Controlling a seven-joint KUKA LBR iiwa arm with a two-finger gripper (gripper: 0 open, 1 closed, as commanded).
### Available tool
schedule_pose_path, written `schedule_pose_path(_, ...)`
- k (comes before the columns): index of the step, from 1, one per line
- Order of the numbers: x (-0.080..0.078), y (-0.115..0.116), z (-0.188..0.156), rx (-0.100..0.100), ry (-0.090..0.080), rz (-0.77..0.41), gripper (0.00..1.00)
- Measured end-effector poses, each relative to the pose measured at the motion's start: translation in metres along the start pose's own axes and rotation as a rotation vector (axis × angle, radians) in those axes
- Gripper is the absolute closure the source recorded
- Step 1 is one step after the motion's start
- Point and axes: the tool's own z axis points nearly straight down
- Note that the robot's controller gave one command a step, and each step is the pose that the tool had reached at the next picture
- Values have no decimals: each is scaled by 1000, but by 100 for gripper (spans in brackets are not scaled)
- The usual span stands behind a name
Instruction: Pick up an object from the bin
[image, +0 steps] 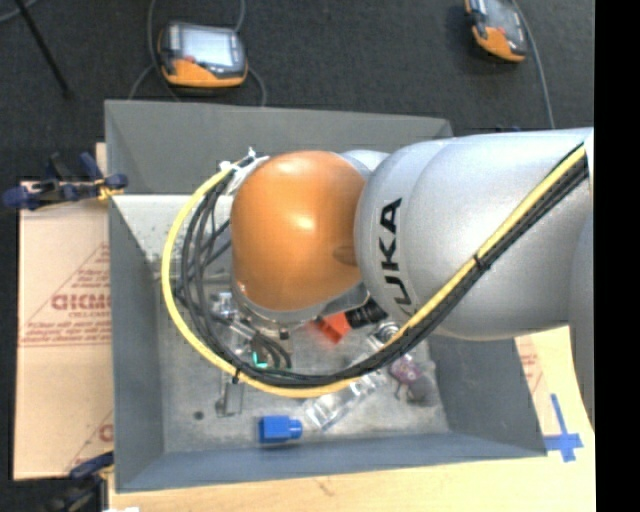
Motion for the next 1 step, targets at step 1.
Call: schedule_pose_path(1, -1, -106, 86, 4, -1, -151, 0)
